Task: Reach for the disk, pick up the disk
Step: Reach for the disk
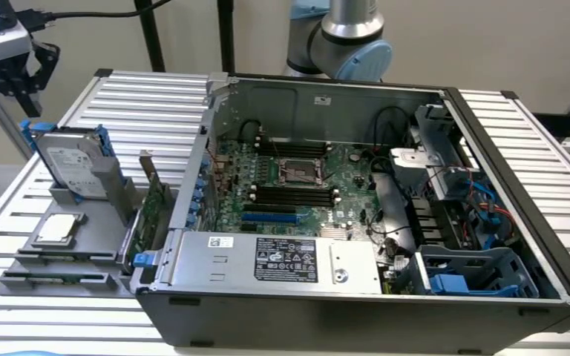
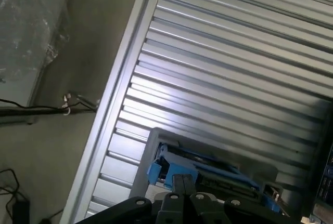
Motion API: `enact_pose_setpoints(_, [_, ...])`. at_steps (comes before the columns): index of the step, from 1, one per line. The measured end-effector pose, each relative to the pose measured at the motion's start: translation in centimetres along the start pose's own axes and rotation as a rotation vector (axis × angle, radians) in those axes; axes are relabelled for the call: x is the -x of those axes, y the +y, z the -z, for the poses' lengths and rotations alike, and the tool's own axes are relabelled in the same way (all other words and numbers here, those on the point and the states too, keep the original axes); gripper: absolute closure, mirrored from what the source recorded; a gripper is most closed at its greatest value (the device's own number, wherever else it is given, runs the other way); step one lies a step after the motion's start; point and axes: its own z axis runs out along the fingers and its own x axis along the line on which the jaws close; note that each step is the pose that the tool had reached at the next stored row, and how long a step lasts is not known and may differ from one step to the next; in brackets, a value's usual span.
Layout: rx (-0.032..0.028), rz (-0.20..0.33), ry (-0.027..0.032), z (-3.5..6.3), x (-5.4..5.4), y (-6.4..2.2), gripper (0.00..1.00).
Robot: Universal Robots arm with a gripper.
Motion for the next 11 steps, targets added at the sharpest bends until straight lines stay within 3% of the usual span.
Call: enact_pose_setpoints(11, [-0.0014,0.173,0.0019,0.15,0.0,0.0,0.89])
